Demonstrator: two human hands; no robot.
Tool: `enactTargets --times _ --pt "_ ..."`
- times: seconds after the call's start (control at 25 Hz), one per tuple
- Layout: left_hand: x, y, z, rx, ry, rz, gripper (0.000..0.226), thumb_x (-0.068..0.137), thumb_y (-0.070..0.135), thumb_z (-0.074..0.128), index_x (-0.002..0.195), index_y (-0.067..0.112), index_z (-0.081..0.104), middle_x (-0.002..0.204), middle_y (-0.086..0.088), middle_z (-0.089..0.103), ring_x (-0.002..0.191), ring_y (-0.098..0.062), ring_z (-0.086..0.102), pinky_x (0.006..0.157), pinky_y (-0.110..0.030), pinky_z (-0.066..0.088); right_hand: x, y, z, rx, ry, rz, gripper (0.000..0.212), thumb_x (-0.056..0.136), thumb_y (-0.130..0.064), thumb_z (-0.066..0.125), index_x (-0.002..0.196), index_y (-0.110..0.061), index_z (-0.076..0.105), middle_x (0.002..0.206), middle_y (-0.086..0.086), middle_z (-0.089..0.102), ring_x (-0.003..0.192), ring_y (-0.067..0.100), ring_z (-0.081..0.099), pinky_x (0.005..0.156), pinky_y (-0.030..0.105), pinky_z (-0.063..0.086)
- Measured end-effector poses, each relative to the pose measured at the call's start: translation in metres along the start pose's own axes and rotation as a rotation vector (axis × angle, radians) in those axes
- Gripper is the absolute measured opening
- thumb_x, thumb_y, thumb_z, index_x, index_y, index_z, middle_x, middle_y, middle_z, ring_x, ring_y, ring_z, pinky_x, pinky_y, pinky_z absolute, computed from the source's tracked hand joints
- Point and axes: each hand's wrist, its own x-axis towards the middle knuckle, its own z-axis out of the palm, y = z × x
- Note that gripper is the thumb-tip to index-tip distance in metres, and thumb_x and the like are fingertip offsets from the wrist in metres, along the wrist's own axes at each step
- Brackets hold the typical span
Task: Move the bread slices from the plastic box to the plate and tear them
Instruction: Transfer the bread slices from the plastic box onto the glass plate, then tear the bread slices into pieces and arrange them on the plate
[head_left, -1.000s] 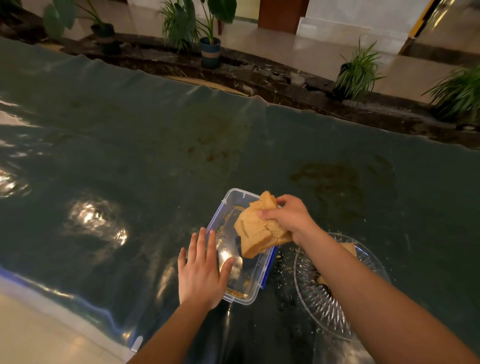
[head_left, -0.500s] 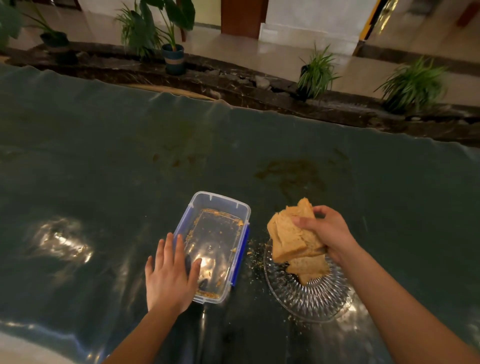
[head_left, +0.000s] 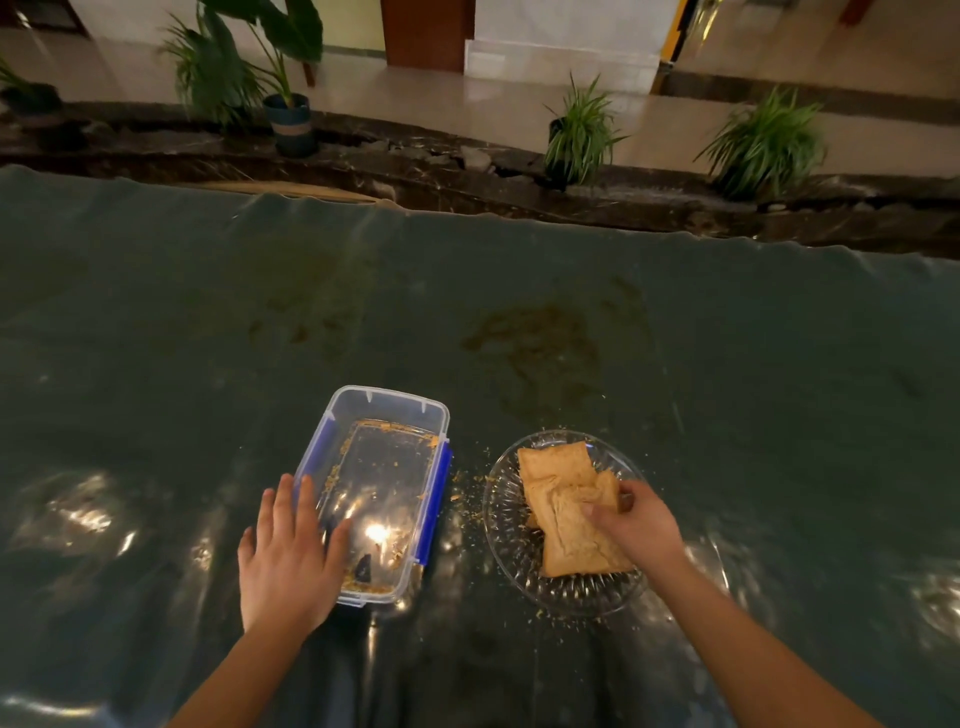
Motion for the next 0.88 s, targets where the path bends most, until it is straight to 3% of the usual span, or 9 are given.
enactTargets --times 0.28,0.52,0.68,0.8,0.88 --pt "-0.004 0.01 -0.008 0.004 0.001 -0.022 0.075 0.097 0.052 0.039 0.157 0.017 0.011 0.165 -0.008 0.017 0.152 -0.029 0.014 0.119 -0.053 0.024 0.0 0.007 -0.009 -0.086 -0.085 -0.062 0.062 0.076 -0.039 0.08 0.128 -0.021 0.053 0.11 -0.007 0.062 0.098 0.017 0.063 0.089 0.047 0.056" --pt "-0.01 0.045 -0.009 -0.047 0.124 0.084 0.068 0.093 0.039 0.046 0.151 0.007 0.031 0.158 -0.019 0.033 0.148 -0.037 0.025 0.118 -0.057 0.027 -0.001 0.011 -0.022 -0.042 -0.169 -0.077 0.066 0.079 -0.033 0.079 0.136 -0.02 0.048 0.122 0.002 0.067 0.105 0.022 0.066 0.092 0.05 0.056" --pt "-0.02 0.1 -0.003 -0.05 0.09 0.258 0.066 0.096 0.045 0.04 0.153 0.015 0.028 0.162 -0.011 0.026 0.15 -0.029 0.02 0.121 -0.048 0.019 0.002 0.017 -0.028 -0.046 -0.203 -0.092 0.071 0.08 -0.034 0.078 0.14 -0.016 0.046 0.121 0.005 0.067 0.106 0.024 0.066 0.094 0.047 0.054" --pt "-0.029 0.144 0.01 -0.153 -0.004 0.354 0.055 0.096 0.038 0.051 0.146 0.019 0.041 0.151 -0.004 0.042 0.141 -0.022 0.036 0.115 -0.038 0.031 0.005 0.018 -0.031 -0.061 -0.22 -0.086 0.071 0.08 -0.035 0.077 0.14 -0.014 0.045 0.121 0.005 0.067 0.106 0.024 0.066 0.094 0.046 0.054" --pt "-0.034 0.172 0.021 -0.365 -0.149 0.281 0.045 0.095 0.029 0.057 0.139 0.025 0.049 0.133 0.004 0.054 0.123 -0.012 0.05 0.101 -0.026 0.04 0.007 0.019 -0.031 -0.072 -0.225 -0.088 0.069 0.081 -0.035 0.077 0.139 -0.016 0.046 0.118 0.002 0.067 0.105 0.022 0.066 0.093 0.044 0.054"
